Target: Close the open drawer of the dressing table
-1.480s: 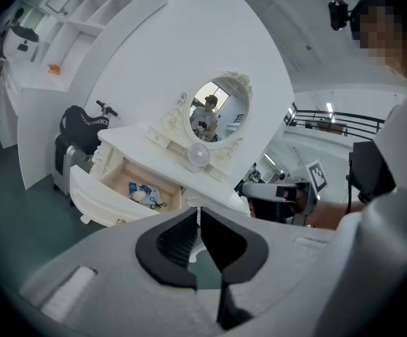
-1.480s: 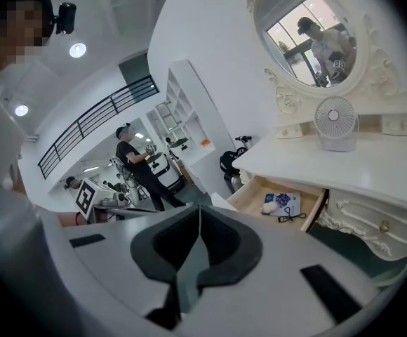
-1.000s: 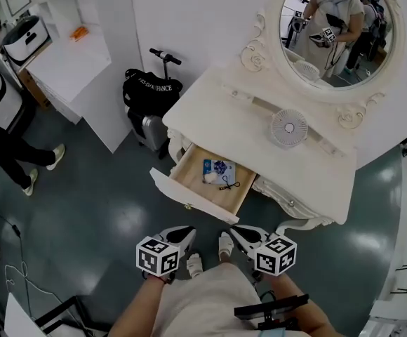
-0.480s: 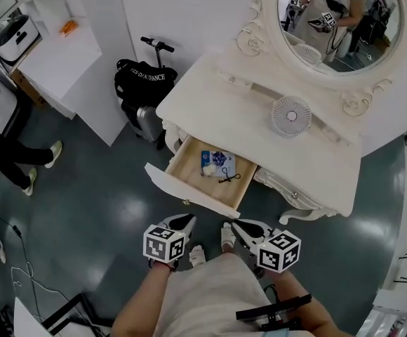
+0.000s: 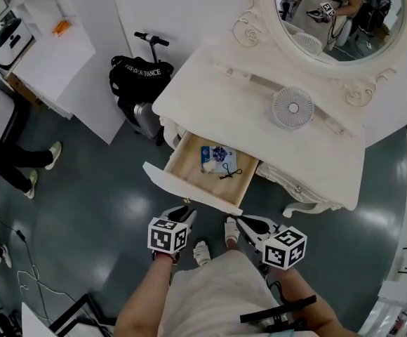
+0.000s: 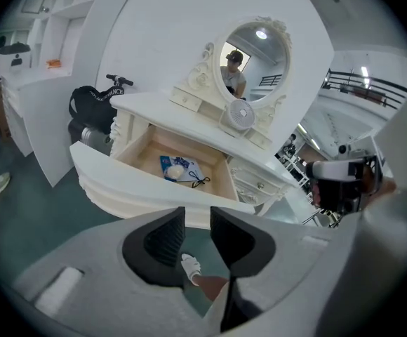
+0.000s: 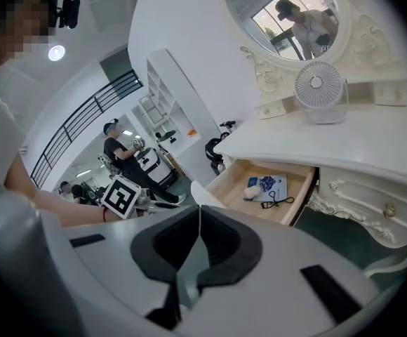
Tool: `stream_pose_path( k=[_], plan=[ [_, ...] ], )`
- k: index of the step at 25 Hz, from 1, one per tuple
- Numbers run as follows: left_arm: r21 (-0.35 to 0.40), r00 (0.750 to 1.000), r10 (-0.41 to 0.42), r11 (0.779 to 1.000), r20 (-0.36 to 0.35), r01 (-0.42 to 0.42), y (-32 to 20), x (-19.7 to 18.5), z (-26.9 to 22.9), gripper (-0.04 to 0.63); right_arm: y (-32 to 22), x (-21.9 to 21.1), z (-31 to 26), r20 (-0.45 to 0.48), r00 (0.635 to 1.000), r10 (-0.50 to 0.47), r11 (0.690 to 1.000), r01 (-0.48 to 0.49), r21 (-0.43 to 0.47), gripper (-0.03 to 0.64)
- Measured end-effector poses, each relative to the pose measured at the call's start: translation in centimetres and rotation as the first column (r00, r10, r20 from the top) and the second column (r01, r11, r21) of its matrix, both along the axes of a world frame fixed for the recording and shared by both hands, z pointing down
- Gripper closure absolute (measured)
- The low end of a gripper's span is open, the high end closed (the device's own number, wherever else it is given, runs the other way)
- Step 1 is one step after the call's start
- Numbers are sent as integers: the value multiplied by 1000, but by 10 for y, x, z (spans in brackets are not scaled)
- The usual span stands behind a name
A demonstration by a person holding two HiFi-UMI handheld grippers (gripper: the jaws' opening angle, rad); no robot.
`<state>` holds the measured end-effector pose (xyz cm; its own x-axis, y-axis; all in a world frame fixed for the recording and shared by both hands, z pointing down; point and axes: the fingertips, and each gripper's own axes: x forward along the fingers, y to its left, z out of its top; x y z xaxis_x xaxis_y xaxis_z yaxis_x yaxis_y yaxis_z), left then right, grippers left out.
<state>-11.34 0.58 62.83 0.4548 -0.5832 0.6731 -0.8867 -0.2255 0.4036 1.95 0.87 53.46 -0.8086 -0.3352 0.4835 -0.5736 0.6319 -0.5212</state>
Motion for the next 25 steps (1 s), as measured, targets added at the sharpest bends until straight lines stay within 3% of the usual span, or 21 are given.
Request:
stream_pose_path(
  k=[16, 25],
  plan=[
    [-120, 987, 44, 992, 153, -26, -13, -15, 55, 469, -2, 0, 9, -18, 1000, -9, 1000, 9, -25, 598],
    [-167, 977, 67, 985, 204, -32, -18, -23, 75, 468, -4, 1, 13, -28, 1000, -7, 999, 6, -38, 598]
  ],
)
